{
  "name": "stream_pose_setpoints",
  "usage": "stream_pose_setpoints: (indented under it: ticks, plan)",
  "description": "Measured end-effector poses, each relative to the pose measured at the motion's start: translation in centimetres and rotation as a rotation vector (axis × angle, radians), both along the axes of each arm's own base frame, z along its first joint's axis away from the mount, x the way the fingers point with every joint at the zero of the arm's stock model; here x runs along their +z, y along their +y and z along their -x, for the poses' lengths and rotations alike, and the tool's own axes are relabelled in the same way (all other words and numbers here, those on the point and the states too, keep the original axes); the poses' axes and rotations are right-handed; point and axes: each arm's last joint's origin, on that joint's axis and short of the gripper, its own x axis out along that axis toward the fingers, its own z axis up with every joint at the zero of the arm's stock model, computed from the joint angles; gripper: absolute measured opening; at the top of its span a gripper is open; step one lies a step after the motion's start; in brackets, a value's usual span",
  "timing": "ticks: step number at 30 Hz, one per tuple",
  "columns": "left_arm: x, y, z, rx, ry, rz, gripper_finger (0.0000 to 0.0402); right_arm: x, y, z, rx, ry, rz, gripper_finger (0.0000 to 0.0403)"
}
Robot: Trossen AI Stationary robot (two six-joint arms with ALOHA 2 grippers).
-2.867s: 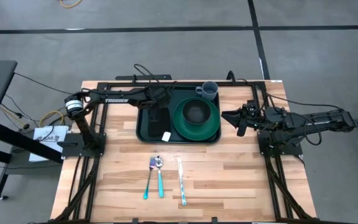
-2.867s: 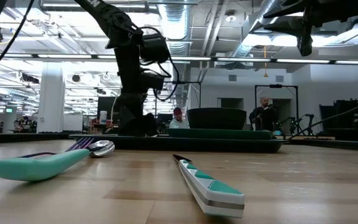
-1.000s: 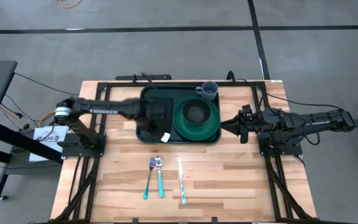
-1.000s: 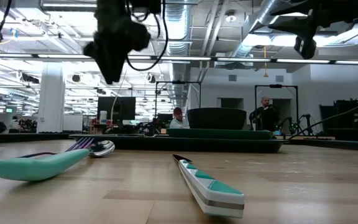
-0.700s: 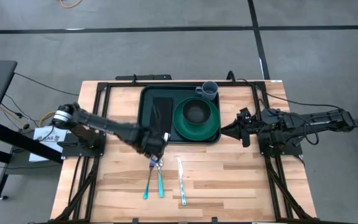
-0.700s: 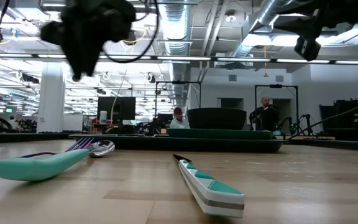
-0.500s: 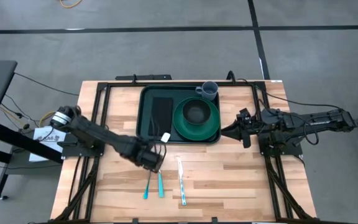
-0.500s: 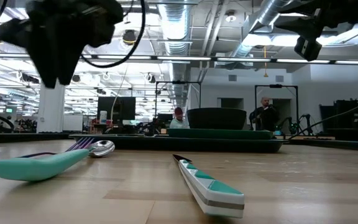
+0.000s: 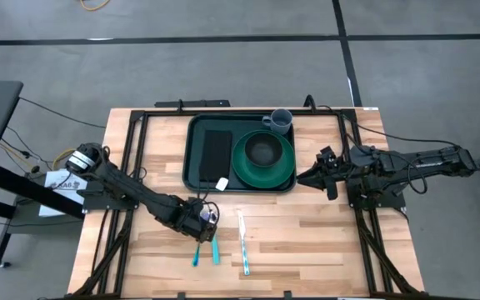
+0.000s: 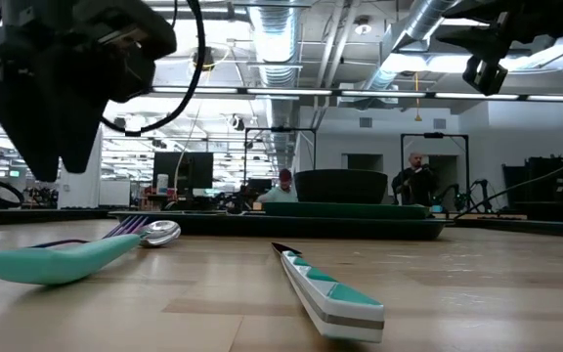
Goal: Set up tray
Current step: Put the fork on the black table napkin
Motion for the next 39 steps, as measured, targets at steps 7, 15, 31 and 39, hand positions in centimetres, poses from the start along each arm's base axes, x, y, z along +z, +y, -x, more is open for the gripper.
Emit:
stream_pose_setpoints:
  ticks: [7, 15, 31, 39]
  plan:
    - [-0.7, 0.1, 0.1, -0.019, -0.018, 0.000, 0.0119, 0.0, 0.0, 0.0, 0.002, 0.000, -0.001, 0.0102]
    - [-1.1, 0.0, 0.0, -0.027, -0.018, 0.000, 0.0108, -0.5, 0.5, 0.2, 0.166, 0.053, -0.004, 0.0102]
    - [-5.2, -1.0, -1.5, -0.090, 0.066, 0.032, 0.0096, -1.0, 0.4, 0.1, 0.163, 0.096, -0.003, 0.0102]
    - [-4.5, -1.1, -1.8, -0.100, 0.083, 0.053, 0.0096, -1.0, 0.4, 0.1, 0.163, 0.096, -0.003, 0.0102]
